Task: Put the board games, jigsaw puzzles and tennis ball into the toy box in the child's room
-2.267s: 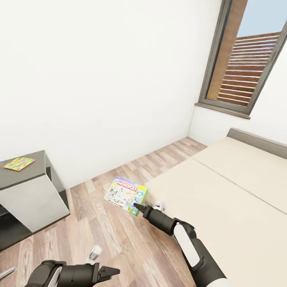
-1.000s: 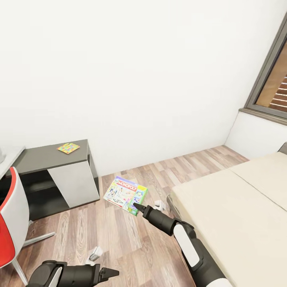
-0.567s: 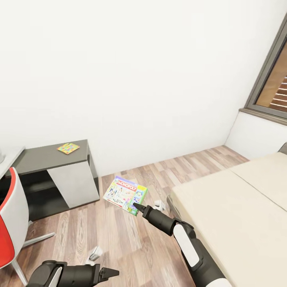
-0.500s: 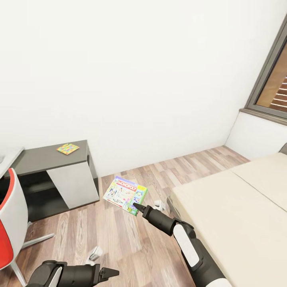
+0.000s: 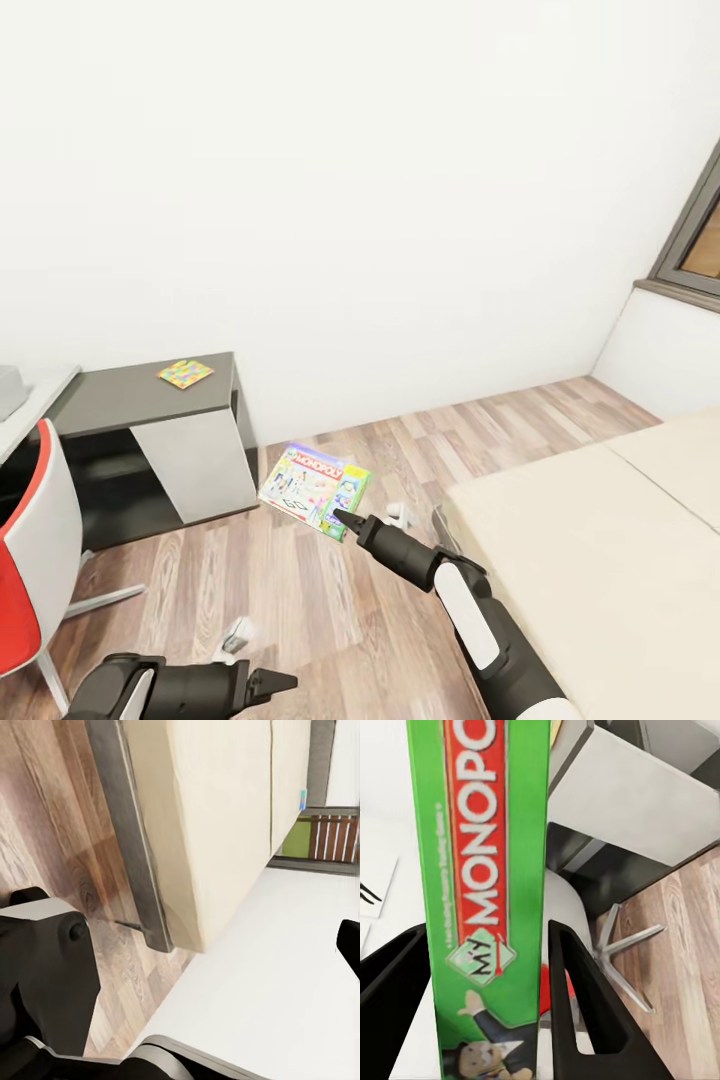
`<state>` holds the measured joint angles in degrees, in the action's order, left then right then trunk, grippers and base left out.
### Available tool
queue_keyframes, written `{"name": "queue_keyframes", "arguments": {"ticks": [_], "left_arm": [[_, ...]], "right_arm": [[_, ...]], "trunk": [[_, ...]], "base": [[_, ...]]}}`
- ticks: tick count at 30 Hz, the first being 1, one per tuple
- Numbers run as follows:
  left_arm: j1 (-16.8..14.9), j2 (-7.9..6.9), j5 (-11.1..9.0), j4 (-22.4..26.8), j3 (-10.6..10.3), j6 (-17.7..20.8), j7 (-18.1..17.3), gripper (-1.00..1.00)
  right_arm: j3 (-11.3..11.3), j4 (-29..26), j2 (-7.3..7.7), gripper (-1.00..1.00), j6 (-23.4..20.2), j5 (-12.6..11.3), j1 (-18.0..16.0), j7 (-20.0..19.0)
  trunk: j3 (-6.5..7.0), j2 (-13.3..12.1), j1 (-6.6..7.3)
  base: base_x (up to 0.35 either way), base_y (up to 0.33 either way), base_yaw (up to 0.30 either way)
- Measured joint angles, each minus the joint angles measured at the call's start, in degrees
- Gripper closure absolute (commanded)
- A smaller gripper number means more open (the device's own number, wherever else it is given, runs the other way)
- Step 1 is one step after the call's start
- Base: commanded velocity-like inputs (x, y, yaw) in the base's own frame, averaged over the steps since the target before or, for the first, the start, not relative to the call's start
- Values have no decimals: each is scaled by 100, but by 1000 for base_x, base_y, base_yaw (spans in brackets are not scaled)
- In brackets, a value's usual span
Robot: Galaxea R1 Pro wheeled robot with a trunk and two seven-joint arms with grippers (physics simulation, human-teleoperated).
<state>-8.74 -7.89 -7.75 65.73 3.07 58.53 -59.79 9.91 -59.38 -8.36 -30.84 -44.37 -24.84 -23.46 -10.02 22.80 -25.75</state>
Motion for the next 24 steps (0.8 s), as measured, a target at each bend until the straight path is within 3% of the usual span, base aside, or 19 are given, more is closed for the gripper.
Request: {"name": "queue_keyframes", "arguments": {"ticks": [8,24], "left_arm": [[0,5,-26,1,9,25,-17,-100],[0,24,1,1,-26,14,-6,-100]], "right_arm": [[-1,0,2,100,0,-2,0,-1],[7,0,-1,100,0,5,0,-3]], "trunk": [[0,0,0],[0,0,0]], "base": [[1,-1,224],[0,0,22]]}}
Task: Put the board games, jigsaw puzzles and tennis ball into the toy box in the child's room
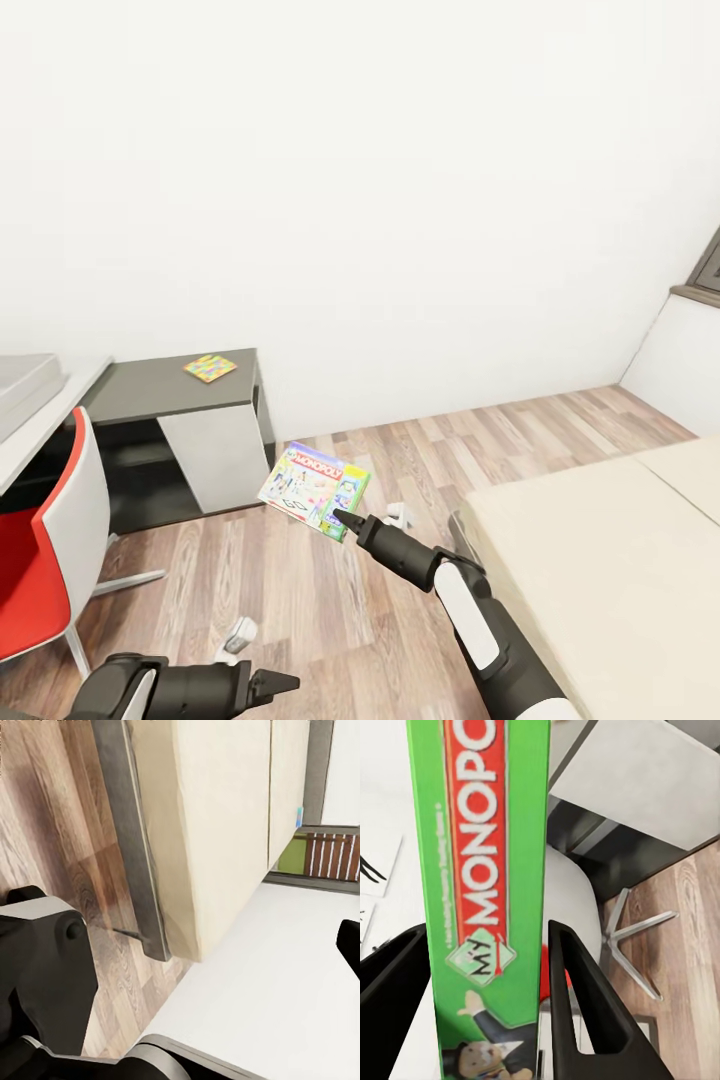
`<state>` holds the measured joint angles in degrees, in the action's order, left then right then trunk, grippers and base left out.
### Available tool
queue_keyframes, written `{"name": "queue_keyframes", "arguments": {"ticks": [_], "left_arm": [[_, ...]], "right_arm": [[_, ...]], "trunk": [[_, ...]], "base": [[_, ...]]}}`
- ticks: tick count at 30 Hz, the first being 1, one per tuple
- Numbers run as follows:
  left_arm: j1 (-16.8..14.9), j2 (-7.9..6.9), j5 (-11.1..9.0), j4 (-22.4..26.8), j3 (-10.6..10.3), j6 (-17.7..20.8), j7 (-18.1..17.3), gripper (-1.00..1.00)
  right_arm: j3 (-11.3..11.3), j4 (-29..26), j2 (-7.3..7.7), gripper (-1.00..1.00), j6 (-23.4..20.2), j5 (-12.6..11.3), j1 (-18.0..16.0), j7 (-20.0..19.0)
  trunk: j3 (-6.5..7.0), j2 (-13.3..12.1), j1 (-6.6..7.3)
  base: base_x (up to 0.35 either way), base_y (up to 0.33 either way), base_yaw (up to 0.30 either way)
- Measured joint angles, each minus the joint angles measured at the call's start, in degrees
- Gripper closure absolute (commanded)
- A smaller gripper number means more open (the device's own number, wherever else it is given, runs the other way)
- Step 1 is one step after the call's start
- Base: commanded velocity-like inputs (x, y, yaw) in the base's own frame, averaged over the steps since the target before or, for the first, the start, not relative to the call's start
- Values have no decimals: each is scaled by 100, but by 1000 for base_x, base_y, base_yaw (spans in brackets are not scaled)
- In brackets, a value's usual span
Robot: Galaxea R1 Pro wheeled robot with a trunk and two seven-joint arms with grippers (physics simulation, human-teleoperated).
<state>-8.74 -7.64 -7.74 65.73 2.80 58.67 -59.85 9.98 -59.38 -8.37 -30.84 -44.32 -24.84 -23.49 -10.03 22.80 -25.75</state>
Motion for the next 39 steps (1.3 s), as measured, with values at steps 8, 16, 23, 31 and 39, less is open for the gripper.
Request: {"name": "queue_keyframes", "arguments": {"ticks": [8,16,23,31,39], "left_arm": [[0,0,0,7,1,-11,8,-100],[0,0,10,8,6,-16,17,-100],[0,0,11,9,20,-19,17,-100],[0,0,9,8,1,-19,26,-100],[0,17,9,9,-34,-22,26,-100]], "right_arm": [[-6,0,3,100,0,3,0,1],[-1,1,-5,100,1,11,0,3],[1,1,-5,100,3,10,0,4],[0,0,-6,100,3,15,0,3],[0,-282,14,100,-231,-23,-4,180]], "trunk": [[12,0,0],[30,0,3],[44,1,3],[60,0,3],[70,0,0]], "base": [[9,0,247],[205,-29,279],[311,-27,282],[315,-89,282],[100,-57,283]]}}
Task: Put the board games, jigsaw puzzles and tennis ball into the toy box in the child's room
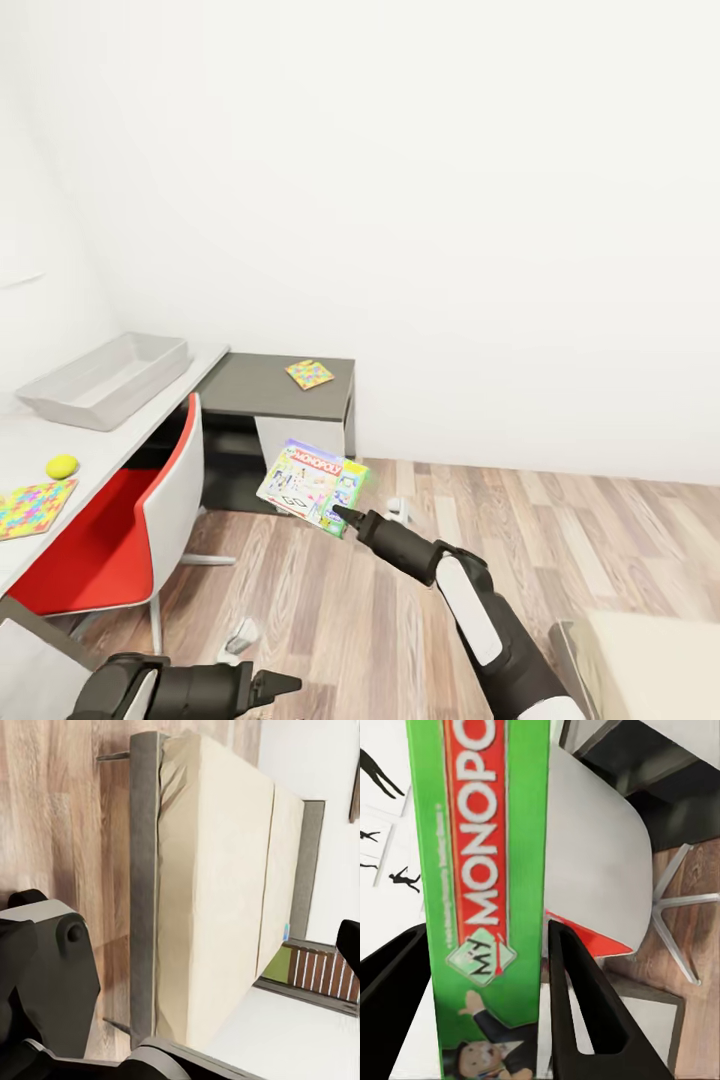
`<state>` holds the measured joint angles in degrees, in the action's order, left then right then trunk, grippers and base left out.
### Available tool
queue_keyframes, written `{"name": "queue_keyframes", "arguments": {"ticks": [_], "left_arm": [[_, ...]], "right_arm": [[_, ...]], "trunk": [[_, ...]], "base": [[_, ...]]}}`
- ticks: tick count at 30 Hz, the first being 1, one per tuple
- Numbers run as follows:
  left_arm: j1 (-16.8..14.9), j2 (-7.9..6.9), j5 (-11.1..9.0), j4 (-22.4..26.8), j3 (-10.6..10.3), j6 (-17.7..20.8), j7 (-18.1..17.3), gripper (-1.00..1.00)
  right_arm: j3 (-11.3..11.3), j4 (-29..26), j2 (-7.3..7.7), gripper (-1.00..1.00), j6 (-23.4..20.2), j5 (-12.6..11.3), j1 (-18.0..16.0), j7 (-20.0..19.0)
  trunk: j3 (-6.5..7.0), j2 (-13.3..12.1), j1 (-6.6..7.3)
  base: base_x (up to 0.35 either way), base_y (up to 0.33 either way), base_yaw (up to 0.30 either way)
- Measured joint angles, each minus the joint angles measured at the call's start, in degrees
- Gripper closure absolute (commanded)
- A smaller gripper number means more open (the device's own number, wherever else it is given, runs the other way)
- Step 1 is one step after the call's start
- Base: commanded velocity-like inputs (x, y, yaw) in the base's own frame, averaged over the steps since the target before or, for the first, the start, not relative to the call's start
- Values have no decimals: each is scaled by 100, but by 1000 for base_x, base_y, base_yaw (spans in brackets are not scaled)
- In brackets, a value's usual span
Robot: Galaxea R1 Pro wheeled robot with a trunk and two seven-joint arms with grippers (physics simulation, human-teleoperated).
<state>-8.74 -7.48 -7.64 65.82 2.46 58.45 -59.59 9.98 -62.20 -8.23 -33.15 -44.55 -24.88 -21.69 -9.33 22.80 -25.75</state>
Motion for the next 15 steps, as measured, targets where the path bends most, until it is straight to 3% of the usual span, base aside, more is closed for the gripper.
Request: {"name": "queue_keyframes", "arguments": {"ticks": [3,5,7,12,15], "left_arm": [[0,46,12,2,-28,0,130,-100],[1,63,19,9,-36,-2,504,-100],[0,66,10,90,-25,7,739,-100],[0,22,-55,1241,51,119,988,-100],[-54,-46,-48,1617,218,118,1005,-100]], "right_arm": [[-13,-363,-6,100,-735,5,-78,524],[-41,-787,-7,100,-1263,-29,-199,1127],[-46,-1069,-8,100,-1455,-69,-271,1415],[-95,-1779,-9,100,-2301,-123,-655,1852],[-227,-1989,-9,100,-2485,-76,-848,1944]], "trunk": [[0,0,0],[1,-1,-1],[1,0,0],[1,1,0],[1,0,0]], "base": [[6,-3,283],[2,-1,286],[1,0,287],[0,0,289],[0,0,289]]}}
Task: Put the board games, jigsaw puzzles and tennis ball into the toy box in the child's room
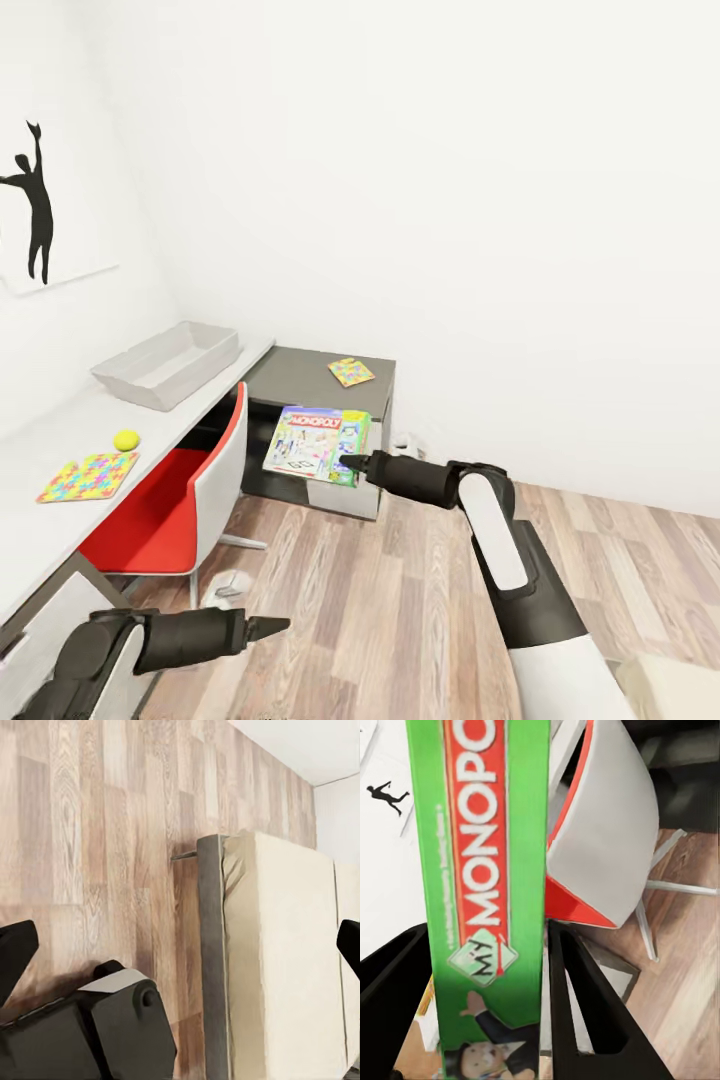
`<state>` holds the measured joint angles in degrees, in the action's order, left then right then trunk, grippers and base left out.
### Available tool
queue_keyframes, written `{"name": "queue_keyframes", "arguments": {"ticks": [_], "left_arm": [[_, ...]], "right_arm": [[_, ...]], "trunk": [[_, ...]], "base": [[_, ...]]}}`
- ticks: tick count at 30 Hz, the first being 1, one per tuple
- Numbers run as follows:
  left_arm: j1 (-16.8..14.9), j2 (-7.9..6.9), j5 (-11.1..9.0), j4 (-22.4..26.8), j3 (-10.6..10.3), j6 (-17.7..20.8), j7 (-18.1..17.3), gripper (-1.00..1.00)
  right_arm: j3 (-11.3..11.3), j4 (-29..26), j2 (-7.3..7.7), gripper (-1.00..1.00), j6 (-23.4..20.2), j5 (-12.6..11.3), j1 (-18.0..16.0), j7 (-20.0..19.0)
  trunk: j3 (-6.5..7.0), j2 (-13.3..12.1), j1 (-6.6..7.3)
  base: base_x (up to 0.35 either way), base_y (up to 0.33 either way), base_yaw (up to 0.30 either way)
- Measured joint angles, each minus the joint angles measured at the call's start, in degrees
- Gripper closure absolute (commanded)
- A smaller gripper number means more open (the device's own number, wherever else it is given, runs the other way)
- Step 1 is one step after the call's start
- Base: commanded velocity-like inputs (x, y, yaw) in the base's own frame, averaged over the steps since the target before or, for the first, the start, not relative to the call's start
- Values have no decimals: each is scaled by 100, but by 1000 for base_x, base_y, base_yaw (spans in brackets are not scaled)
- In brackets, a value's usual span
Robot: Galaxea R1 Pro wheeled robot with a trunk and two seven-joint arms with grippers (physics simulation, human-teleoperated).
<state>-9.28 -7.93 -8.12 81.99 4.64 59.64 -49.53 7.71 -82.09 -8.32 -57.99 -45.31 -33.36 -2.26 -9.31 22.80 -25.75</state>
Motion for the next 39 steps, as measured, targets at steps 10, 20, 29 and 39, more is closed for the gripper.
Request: {"name": "queue_keyframes", "arguments": {"ticks": [10,20,29,39], "left_arm": [[-1771,-1690,-82,-37,390,5,-842,-100],[-3739,-3530,-41,-1096,394,3,-1869,-100],[-3884,-4055,405,-1139,410,-15,-1729,-100],[-3899,-3692,544,-1564,546,-68,1762,-100]], "right_arm": [[-411,380,77,100,-168,-14,-1257,124],[-423,1963,32,100,-175,-33,-3114,288],[-425,3129,0,100,-144,35,-4402,795],[-409,3548,-1,100,-114,27,-4745,1134]], "trunk": [[2,-1,0],[2,1,1],[0,0,1],[0,-2,0]], "base": [[0,0,178],[0,0,5],[0,0,0],[0,0,0]]}}
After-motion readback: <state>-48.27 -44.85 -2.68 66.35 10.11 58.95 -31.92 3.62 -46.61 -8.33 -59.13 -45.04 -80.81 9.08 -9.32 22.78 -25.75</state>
